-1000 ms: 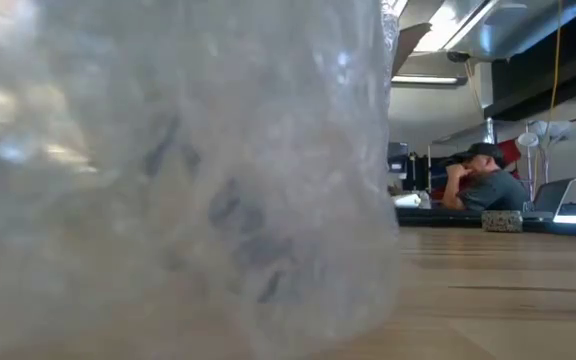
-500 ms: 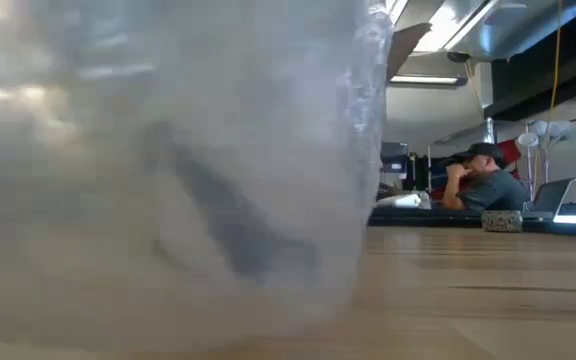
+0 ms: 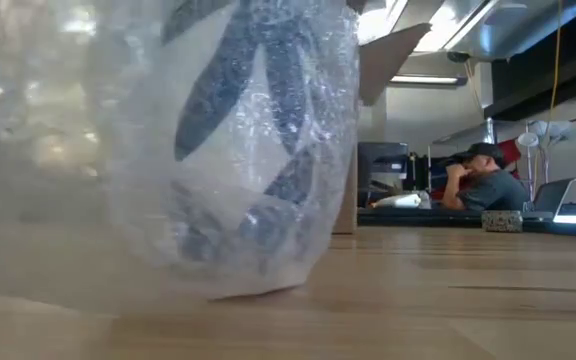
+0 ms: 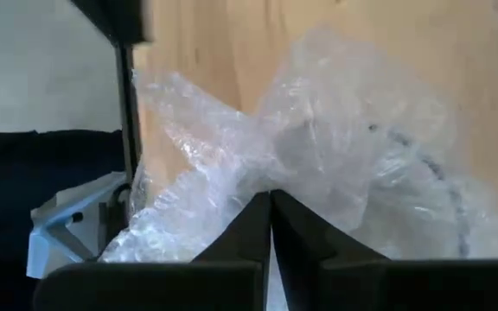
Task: Wrap mug
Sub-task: Wrap the blue mug with the bubble wrap
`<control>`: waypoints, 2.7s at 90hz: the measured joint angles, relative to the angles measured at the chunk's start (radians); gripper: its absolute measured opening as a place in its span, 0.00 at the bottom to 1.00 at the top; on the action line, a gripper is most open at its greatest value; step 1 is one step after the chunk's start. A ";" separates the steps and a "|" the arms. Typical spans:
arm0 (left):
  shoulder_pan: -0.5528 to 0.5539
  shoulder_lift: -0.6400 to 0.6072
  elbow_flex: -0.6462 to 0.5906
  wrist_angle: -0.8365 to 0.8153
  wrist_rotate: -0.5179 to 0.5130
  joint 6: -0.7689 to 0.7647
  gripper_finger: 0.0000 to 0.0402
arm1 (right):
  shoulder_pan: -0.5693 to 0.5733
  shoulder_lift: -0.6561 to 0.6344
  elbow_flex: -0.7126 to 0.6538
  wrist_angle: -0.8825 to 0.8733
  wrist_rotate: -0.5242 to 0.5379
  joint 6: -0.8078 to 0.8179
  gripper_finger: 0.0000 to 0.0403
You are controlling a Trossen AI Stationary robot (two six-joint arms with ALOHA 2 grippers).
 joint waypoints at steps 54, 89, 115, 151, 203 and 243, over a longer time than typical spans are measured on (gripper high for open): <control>0.026 0.079 -0.012 0.011 0.084 -0.096 0.00 | -0.057 0.095 0.004 -0.017 -0.136 -0.054 0.00; 0.121 0.168 -0.012 0.194 0.159 0.035 0.00 | -0.054 0.088 0.004 -0.155 0.000 -0.076 0.00; 0.153 0.167 -0.012 0.143 0.167 0.079 0.00 | -0.076 0.090 0.001 -0.168 0.140 -0.100 0.00; 0.193 0.119 -0.156 0.245 0.171 0.066 0.00 | -0.062 0.020 -0.007 -0.152 0.132 -0.069 0.00; 0.142 -0.251 -0.419 0.304 0.105 0.171 0.00 | -0.053 -0.059 -0.001 -0.137 0.108 0.001 0.00; 0.158 -0.214 -0.302 0.514 0.133 0.533 0.00 | 0.009 -0.120 0.032 -0.178 0.122 0.044 0.00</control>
